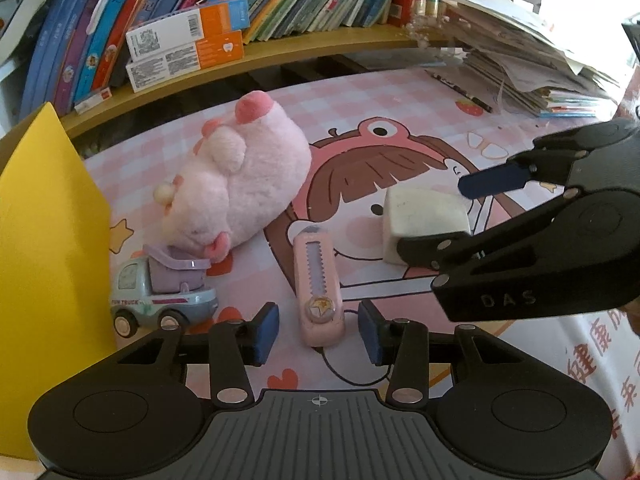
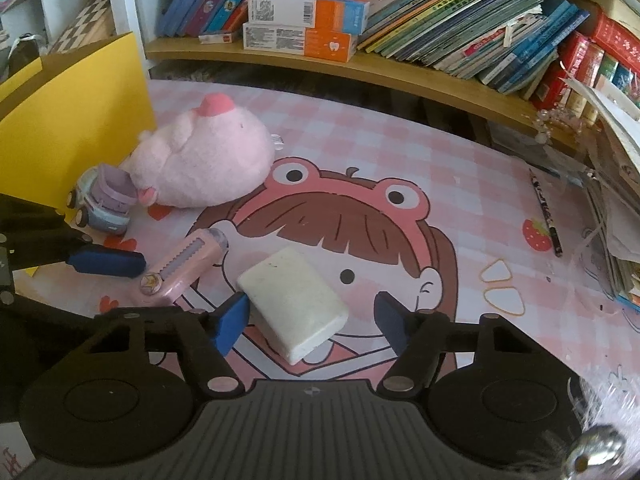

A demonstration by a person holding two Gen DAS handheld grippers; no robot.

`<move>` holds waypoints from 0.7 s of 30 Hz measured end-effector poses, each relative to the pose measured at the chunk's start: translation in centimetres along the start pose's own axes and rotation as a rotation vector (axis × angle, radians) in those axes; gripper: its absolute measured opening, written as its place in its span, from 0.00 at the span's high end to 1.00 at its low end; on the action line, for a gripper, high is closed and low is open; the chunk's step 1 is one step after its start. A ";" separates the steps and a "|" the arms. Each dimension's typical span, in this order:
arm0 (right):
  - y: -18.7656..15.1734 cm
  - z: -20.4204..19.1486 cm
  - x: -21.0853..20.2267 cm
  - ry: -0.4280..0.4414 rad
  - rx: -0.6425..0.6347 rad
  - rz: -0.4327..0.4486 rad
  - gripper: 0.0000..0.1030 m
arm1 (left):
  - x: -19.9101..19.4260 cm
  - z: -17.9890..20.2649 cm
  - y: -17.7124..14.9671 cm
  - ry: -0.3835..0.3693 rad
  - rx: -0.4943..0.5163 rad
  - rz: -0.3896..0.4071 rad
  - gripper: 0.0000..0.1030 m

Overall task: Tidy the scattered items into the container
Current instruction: 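Close the left tool on the pink cutter while the right tool grasps the foam block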

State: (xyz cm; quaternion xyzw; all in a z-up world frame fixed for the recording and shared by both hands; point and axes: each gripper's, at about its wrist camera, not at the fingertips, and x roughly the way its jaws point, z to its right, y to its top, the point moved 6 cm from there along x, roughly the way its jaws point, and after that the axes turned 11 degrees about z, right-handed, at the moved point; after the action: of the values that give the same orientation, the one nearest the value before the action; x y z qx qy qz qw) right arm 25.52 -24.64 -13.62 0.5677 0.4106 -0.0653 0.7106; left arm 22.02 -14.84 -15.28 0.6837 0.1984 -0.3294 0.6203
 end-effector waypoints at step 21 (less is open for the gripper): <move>-0.6 -0.5 0.6 0.042 -0.011 -0.036 0.50 | 0.0 -0.1 0.0 -0.018 0.003 0.014 0.77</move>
State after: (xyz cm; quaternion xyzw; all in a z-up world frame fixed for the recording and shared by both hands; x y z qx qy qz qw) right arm 25.27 -24.18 -14.44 0.5576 0.4358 -0.0639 0.7036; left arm 22.03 -14.69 -15.24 0.6830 0.1874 -0.3315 0.6233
